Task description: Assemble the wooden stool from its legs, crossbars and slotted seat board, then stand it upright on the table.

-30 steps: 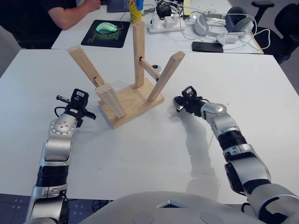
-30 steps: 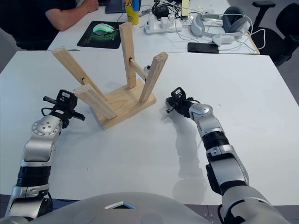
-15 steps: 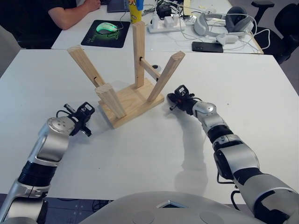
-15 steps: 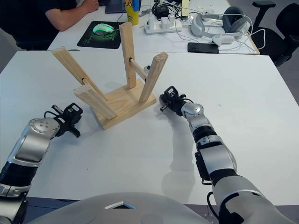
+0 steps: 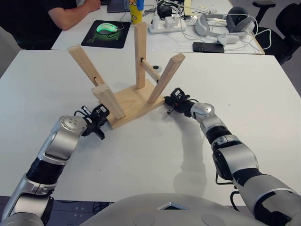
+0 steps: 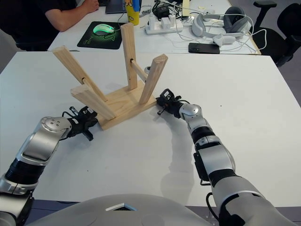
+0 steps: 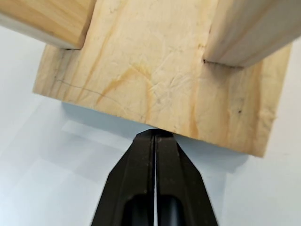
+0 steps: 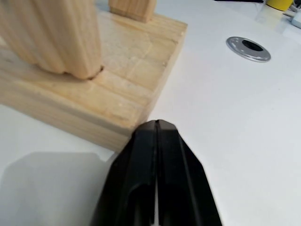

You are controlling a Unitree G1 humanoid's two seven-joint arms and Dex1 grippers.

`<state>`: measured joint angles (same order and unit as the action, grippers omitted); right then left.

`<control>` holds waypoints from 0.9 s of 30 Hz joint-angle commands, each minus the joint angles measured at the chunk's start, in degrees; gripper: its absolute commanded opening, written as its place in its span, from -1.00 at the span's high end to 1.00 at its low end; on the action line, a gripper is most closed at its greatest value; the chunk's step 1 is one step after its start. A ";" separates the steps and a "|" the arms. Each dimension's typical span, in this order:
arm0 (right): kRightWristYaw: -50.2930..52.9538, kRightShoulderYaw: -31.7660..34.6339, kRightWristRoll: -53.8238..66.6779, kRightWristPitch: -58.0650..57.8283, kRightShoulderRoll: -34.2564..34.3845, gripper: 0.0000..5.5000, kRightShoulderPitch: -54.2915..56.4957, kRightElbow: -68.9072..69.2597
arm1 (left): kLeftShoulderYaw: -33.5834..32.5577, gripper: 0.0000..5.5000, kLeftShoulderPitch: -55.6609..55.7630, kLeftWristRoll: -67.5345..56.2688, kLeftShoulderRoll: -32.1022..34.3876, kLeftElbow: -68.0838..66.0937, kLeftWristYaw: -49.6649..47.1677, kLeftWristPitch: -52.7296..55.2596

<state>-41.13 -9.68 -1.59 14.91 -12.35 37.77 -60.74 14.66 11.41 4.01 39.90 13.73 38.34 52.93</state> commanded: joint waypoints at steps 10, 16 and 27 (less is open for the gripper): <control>-9.07 -8.81 4.81 -25.15 -9.87 1.00 -34.83 58.64 | 0.11 0.99 -6.82 -9.73 3.92 1.79 11.98 -0.71; -7.94 -6.74 8.14 -35.96 -17.75 1.00 -47.19 78.35 | -0.95 0.99 -11.63 -14.93 4.90 7.59 15.67 0.32; -7.63 -1.94 12.32 -43.34 -26.50 1.00 -58.35 90.58 | -1.11 0.99 -15.53 -19.20 6.61 14.05 15.11 2.05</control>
<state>-46.57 -9.87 7.98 -26.96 -38.49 -18.38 27.33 10.17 -2.22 -11.27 48.57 26.57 51.56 54.53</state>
